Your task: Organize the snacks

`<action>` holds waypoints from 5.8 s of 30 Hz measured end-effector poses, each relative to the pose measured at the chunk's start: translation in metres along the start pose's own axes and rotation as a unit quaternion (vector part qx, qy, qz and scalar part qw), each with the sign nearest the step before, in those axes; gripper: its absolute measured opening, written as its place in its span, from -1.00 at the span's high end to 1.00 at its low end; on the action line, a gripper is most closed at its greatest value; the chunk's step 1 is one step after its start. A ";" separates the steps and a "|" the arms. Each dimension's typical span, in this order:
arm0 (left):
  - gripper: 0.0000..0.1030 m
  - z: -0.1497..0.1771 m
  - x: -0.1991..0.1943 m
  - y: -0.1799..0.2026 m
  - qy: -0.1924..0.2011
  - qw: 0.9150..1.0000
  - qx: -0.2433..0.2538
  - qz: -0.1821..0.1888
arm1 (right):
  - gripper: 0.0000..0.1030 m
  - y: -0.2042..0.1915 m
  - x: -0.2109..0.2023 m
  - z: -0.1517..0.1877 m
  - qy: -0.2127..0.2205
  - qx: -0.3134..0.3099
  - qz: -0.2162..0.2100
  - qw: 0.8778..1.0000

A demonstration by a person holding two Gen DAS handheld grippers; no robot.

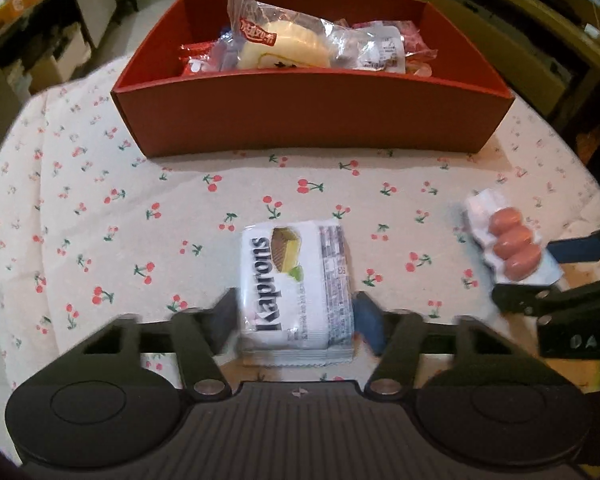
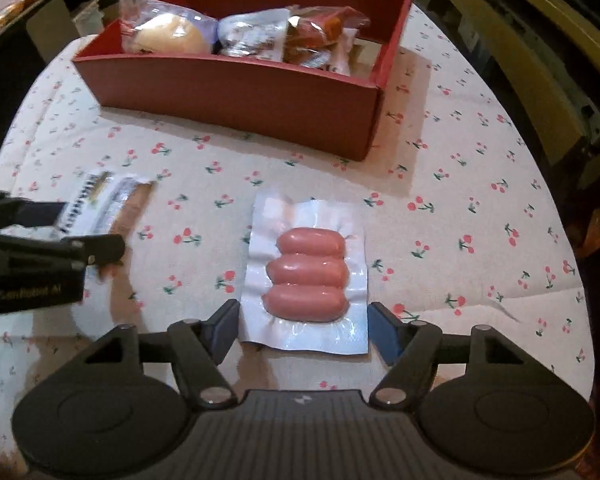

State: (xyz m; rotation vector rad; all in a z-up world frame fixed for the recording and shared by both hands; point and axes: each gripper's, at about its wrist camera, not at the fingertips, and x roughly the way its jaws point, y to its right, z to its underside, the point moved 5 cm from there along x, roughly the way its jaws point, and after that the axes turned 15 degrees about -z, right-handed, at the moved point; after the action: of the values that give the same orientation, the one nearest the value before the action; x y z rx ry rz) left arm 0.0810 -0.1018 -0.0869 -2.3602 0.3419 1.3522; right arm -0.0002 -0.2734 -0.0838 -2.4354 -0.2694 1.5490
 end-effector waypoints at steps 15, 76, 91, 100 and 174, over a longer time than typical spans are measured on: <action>-0.25 -0.001 -0.012 0.004 0.003 0.999 -0.012 0.036 | -0.42 -0.012 -0.015 -0.006 0.034 -0.011 -0.013 0.999; -0.23 -0.149 -0.027 -0.017 0.151 0.987 -0.055 0.008 | -0.43 0.001 -0.033 -0.156 0.174 -0.030 0.062 0.982; -0.25 -0.157 0.006 -0.018 0.130 0.990 -0.050 -0.014 | -0.44 0.013 0.006 -0.175 0.141 -0.028 0.071 0.987; -0.29 -0.158 0.017 -0.021 0.115 0.991 -0.061 -0.010 | -0.47 0.015 0.014 -0.181 0.137 -0.026 0.074 0.987; -1.00 -0.086 -0.109 -0.038 0.234 0.967 -0.101 -0.010 | -0.69 -0.031 -0.079 -0.103 0.211 0.023 0.005 0.977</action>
State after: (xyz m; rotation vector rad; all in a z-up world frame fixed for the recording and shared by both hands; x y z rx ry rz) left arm 0.1071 -0.1050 0.0544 -2.8362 0.3197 0.8365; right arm 0.0595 -0.2766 0.0360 -2.6505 -0.1386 0.9886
